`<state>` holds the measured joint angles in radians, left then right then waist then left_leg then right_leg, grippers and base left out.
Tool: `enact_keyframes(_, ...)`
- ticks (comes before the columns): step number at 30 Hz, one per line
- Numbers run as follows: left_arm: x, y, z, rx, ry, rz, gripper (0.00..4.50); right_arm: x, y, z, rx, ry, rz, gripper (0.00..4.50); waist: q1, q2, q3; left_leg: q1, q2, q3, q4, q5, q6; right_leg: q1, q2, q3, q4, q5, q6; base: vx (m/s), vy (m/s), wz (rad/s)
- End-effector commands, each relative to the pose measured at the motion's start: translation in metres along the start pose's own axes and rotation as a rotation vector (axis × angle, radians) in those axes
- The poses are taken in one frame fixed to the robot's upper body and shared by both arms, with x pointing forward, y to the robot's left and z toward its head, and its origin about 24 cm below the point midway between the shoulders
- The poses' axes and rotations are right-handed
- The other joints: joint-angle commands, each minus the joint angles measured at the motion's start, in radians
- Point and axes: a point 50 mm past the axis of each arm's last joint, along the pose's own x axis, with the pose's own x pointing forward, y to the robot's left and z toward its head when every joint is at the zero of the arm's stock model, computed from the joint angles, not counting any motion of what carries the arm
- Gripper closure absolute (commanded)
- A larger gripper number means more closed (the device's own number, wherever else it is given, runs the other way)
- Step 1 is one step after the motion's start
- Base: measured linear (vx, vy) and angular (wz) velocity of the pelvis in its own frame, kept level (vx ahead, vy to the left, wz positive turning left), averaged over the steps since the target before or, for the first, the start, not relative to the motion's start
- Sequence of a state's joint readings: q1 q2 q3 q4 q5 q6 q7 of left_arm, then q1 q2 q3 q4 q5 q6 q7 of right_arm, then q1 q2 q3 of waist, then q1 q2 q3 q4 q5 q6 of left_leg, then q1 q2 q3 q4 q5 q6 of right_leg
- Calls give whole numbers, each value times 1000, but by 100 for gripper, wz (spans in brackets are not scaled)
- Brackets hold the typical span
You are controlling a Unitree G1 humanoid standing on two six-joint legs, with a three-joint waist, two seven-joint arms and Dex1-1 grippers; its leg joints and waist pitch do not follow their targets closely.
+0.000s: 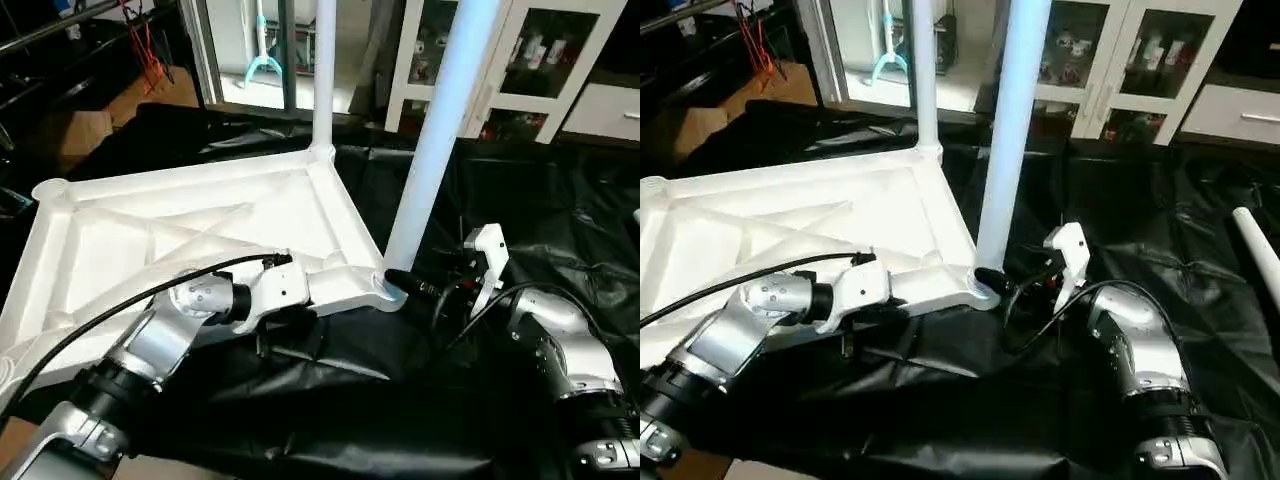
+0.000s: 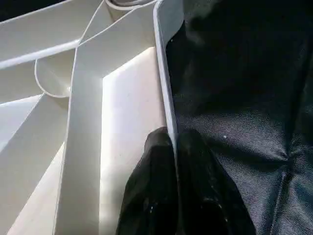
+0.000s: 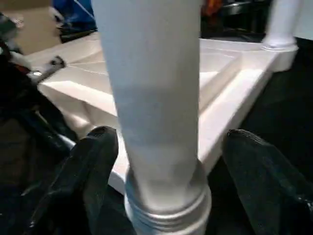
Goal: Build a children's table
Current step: Rotate leg to tighten
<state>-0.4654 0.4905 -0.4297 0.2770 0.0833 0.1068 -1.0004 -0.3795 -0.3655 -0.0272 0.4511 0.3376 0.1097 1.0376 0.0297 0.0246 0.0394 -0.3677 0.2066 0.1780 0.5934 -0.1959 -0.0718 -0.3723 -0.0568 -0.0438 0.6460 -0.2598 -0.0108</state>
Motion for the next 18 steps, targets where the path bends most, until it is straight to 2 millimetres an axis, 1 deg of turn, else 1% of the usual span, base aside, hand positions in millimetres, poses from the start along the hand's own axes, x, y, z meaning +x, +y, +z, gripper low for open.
enact_keyframes(1,6,-21,-26,-37,121,-117,449,4,0,8,-5,-13,41,83,1,-13,-49,5,25,-6,-59,-96,81,42,-69,44,-82,95,-248,0,0,0)
enact_keyframes(2,6,-21,-26,-37,121,-117,449,4,0,8,-5,-13,41,83,3,-9,-48,6,27,-7,-60,-99,80,41,-70,44,-82,81,-250,0,0,0)
enact_keyframes(3,6,-21,-26,-39,123,-111,450,5,2,10,15,-26,81,109,3,-9,-47,6,27,-7,-60,-107,79,41,-69,44,-83,69,-252,0,0,0)
enact_keyframes(4,5,-21,-26,-40,123,-111,450,5,3,10,22,-28,92,115,3,-9,-47,6,27,-7,-60,-110,77,41,-70,44,-84,60,-251,0,0,0)
enact_keyframes(5,5,-21,-25,-41,122,-111,450,5,3,10,26,-28,99,115,3,-14,-46,6,27,-7,-62,-113,74,40,-69,44,-85,44,-249,0,0,0)
enact_keyframes(6,5,-21,-25,-41,122,-110,450,6,3,10,29,-23,106,121,5,-11,-47,6,28,-7,-61,-107,72,41,-71,44,-84,42,-247,0,0,0)
enact_keyframes(8,5,-21,-25,-41,122,-109,450,6,3,9,31,-19,112,147,5,-11,-47,5,27,-7,-60,-100,72,40,-70,44,-83,52,-246,0,0,0)
enact_keyframes(11,5,-21,-25,-41,122,-109,450,6,3,9,31,-19,112,166,6,-12,-48,5,26,-7,-59,-89,72,41,-70,44,-82,65,-245,0,0,0)
enact_keyframes(12,5,-21,-25,-41,122,-109,450,6,3,9,31,-19,112,190,6,-12,-48,5,26,-7,-60,-91,72,41,-70,44,-82,63,-245,0,0,0)
enact_keyframes(14,5,-21,-25,-41,122,-109,450,6,3,9,31,-19,112,199,6,-12,-47,6,26,-7,-60,-100,69,40,-71,44,-84,43,-241,0,0,0)
enact_keyframes(15,5,-21,-25,-41,122,-109,450,6,3,9,31,-19,112,211,6,-12,-47,6,26,-6,-60,-101,68,40,-70,44,-85,40,-241,0,0,0)
enact_keyframes(16,5,-21,-25,-41,122,-109,450,6,3,9,31,-19,112,211,6,-12,-48,6,26,-6,-60,-99,67,40,-70,44,-84,42,-241,0,0,0)
enact_keyframes(18,5,-21,-25,-41,122,-109,450,6,3,9,31,-19,112,231,6,-13,-48,5,25,-7,-59,-93,70,41,-70,44,-83,54,-241,0,0,0)
